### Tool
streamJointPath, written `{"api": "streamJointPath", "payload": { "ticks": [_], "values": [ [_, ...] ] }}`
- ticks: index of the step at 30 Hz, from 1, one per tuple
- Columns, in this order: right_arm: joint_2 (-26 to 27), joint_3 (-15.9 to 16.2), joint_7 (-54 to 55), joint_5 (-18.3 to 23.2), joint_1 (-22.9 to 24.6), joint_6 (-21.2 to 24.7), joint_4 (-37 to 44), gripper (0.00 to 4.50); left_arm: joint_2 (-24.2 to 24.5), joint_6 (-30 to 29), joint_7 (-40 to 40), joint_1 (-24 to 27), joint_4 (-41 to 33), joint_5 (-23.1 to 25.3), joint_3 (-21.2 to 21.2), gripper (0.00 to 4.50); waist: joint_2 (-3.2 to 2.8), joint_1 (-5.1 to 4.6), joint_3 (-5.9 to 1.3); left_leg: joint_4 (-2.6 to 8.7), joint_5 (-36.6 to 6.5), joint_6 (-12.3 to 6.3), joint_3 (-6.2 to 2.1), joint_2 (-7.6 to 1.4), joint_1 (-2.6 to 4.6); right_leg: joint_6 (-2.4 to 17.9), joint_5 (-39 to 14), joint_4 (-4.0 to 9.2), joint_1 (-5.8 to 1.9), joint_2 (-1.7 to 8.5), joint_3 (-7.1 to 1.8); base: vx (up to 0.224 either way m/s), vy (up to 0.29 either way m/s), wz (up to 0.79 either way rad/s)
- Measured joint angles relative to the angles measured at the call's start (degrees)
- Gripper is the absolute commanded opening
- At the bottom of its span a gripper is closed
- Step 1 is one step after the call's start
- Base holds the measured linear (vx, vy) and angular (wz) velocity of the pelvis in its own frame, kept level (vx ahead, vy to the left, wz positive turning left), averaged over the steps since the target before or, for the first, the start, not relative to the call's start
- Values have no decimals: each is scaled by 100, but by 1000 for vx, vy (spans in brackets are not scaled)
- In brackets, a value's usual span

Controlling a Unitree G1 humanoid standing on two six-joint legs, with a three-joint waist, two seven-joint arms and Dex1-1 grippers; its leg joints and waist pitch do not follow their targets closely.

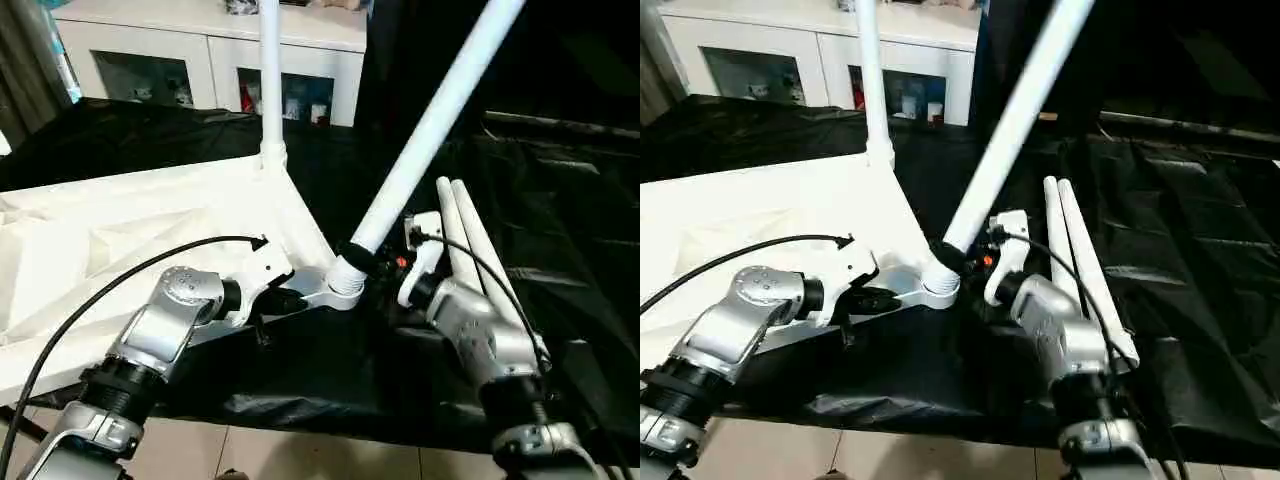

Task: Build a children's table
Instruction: Insert table leg to table base

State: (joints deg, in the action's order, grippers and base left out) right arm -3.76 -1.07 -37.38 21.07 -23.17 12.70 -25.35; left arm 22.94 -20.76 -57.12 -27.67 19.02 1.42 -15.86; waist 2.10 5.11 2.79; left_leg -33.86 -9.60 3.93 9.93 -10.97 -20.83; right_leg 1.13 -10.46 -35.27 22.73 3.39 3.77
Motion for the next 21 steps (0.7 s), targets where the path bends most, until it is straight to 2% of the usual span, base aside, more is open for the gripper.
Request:
{"api": "streamJointPath", "payload": {
  "ticks": [2, 4, 7, 13, 21],
  "values": [
    [16, 33, -1, -70, 66, -184, -2, 188, 0, 23, 1, -6, 14, 0, -19, 0, -1, 0, -2, 0, 0, 0, 0, 0, 1, 0, 0, 0, -2, 0, 1, 0, 0, 0],
    [-42, 222, -6, -281, 103, -422, 50, 188, 0, 75, -1, -11, 61, -2, -26, 0, -16, 2, -12, 1, 0, 0, -1, 0, 2, 0, 0, 0, -3, 0, 1, 0, 0, 0],
    [-211, 514, -13, -593, 118, -495, 253, 188, 2, 105, -11, -16, 92, -4, -32, 0, -17, 3, -19, 3, 0, 0, -2, -1, 3, -1, -1, 1, -4, 0, 2, 0, 0, 0],
    [-353, 767, -72, -865, -1, -511, 306, 188, 66, 192, -14, -17, 101, 19, -84, 0, -10, -9, -25, 6, 0, 0, -2, 0, 4, -2, -1, 2, -3, 0, 2, 0, 0, 0],
    [-531, 955, -366, -984, -303, -137, 211, 188, 145, 251, -131, -22, 58, 77, -161, 0, 68, -16, -72, 31, 0, 0, 0, 0, 8, -6, -3, 21, -2, -1, 2, 0, 0, 0]
  ]
}}
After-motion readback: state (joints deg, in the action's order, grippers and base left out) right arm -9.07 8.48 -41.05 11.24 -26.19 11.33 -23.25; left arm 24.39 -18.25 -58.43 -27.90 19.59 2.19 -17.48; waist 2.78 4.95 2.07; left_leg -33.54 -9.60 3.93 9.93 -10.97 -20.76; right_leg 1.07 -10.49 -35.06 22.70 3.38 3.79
